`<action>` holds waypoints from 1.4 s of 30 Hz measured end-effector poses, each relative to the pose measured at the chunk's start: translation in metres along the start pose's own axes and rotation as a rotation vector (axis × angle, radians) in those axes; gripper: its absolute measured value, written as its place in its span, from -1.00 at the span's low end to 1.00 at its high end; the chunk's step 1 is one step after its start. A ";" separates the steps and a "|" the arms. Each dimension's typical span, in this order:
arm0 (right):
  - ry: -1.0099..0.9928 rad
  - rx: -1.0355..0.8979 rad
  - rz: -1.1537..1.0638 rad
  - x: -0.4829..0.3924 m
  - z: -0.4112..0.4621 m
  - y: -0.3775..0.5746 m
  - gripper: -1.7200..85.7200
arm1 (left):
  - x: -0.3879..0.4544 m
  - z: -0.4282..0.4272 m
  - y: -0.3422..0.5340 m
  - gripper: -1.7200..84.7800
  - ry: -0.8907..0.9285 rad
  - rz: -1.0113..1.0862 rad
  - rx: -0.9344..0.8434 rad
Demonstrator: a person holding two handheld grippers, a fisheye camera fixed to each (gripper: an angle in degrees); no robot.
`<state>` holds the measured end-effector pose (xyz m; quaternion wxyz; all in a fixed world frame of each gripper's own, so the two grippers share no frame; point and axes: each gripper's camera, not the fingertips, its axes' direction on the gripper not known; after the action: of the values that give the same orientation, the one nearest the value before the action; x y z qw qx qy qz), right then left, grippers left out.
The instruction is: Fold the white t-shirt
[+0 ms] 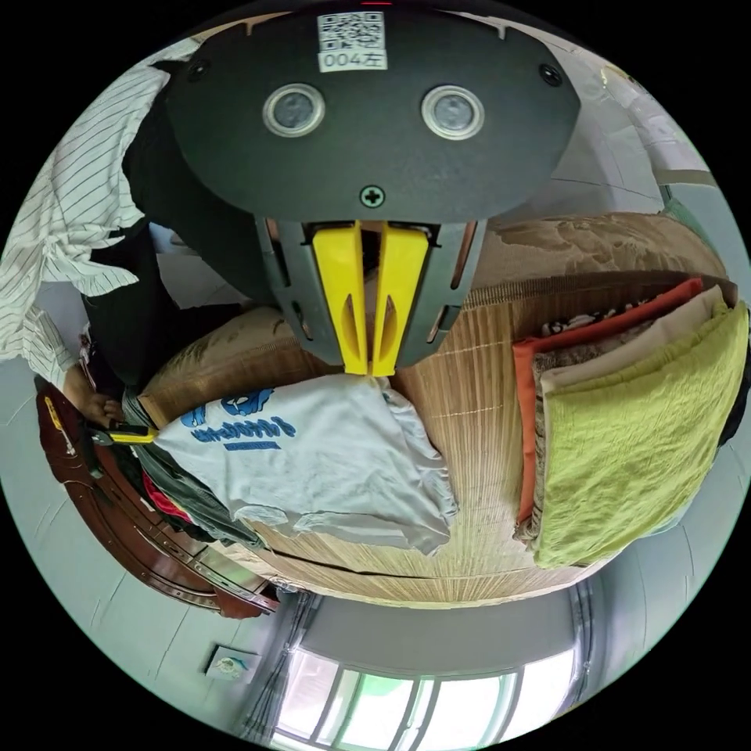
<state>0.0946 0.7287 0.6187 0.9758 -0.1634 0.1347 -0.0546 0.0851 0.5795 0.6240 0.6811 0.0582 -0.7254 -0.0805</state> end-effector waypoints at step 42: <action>-0.140 0.110 0.569 0.012 0.034 0.072 -0.88 | -0.062 0.042 0.180 -0.80 0.113 -0.180 0.152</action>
<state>0.1202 0.8047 0.6223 0.9662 -0.0692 0.1046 0.2254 0.0521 0.7691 0.5960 0.7044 0.1789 -0.6819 -0.0828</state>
